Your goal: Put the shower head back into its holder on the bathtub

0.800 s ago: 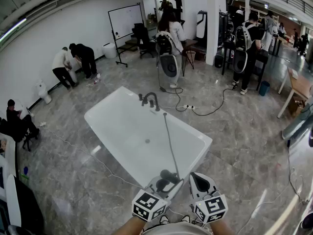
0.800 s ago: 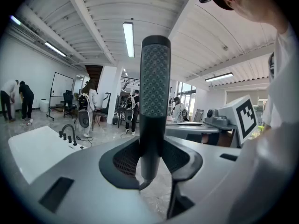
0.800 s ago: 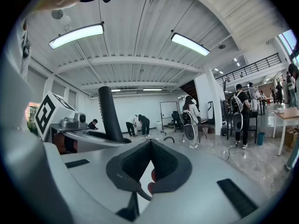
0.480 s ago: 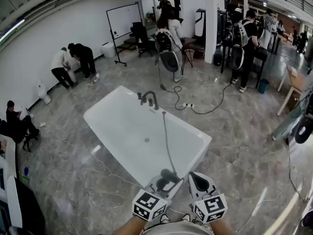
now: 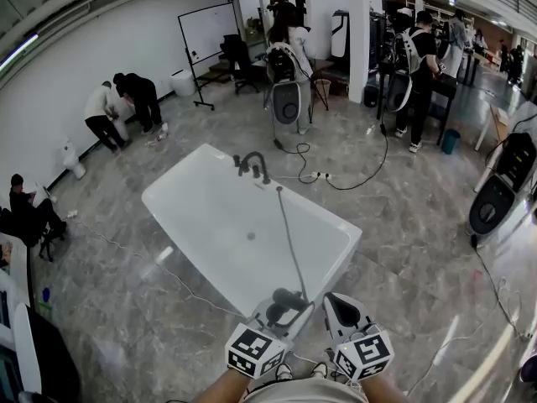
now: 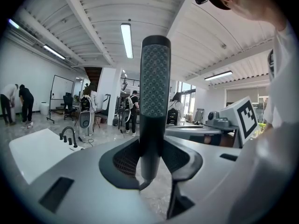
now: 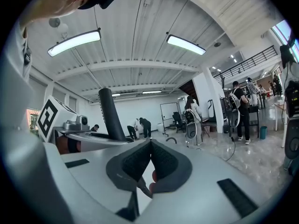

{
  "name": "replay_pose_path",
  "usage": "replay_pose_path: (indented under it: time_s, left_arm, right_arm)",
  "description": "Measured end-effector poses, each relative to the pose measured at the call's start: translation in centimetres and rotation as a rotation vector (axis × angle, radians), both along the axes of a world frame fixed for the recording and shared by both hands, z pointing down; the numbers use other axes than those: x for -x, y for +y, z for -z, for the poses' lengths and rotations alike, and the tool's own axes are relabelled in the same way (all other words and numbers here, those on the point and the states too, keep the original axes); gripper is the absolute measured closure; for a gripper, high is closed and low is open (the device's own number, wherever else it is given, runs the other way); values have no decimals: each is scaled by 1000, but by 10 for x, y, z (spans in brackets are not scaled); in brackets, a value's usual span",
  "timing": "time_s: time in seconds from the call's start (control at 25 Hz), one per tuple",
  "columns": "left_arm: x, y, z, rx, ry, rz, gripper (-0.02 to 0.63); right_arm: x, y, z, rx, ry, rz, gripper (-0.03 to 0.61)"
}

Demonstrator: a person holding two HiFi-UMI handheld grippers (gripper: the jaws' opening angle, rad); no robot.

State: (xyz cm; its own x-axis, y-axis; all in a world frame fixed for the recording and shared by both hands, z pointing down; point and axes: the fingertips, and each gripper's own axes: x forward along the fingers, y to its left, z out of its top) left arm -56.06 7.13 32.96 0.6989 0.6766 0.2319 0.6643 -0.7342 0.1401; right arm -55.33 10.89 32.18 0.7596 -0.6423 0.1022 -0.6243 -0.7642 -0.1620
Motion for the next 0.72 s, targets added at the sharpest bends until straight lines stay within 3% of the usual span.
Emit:
replay_pose_path:
  time_s: [0.72]
  left_arm:
    - [5, 16, -5, -3, 1, 2, 482]
  right_arm:
    - [11, 14, -2, 19, -9, 1, 566]
